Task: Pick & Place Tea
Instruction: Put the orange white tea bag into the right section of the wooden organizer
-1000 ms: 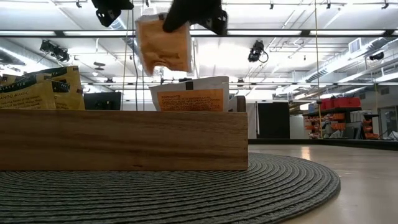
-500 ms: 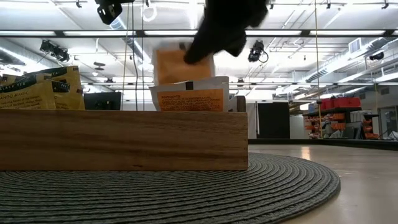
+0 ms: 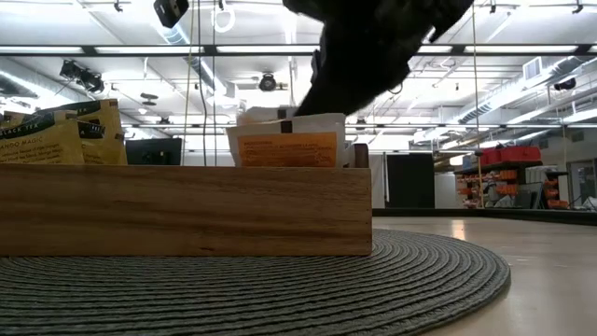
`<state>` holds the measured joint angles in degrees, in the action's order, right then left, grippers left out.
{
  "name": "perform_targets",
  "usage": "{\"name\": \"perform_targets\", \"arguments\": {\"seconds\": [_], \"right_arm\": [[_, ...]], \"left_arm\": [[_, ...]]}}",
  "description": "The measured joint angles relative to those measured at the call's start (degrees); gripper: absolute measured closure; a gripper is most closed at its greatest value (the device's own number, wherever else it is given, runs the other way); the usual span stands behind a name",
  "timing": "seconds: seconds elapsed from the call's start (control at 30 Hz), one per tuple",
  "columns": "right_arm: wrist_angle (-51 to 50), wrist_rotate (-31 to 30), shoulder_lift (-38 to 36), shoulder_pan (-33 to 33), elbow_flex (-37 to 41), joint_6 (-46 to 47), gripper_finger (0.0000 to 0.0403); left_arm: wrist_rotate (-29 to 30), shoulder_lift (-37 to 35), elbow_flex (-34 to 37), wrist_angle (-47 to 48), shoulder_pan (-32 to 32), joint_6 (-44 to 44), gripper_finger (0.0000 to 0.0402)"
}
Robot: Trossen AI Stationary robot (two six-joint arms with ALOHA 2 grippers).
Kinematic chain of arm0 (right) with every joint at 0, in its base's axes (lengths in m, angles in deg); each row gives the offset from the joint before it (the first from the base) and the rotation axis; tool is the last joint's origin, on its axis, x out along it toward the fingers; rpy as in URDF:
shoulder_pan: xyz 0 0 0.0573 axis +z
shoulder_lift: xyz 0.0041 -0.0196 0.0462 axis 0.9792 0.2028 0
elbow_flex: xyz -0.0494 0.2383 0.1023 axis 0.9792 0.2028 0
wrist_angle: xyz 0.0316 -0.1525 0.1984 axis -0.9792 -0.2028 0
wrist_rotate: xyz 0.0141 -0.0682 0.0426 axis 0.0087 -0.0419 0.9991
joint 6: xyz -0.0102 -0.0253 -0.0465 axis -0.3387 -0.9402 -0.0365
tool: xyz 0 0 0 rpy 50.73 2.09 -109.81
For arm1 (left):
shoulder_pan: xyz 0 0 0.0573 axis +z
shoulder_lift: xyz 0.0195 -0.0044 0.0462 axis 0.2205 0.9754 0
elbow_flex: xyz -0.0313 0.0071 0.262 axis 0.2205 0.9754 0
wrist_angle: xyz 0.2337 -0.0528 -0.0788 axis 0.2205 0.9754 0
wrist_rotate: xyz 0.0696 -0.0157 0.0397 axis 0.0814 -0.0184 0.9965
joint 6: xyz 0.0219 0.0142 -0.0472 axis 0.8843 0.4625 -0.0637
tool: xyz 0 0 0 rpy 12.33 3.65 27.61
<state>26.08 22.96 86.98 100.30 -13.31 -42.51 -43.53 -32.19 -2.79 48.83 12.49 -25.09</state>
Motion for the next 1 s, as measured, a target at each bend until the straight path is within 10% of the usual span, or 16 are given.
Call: {"name": "perform_targets", "arguments": {"seconds": [1.0], "right_arm": [[-14.1, 1.7, -10.5, -4.3, -2.3, -6.9, 0.0241]], "left_arm": [[2.2, 0.0, 0.0, 1.7, 0.1, -0.3, 0.0312]]}}
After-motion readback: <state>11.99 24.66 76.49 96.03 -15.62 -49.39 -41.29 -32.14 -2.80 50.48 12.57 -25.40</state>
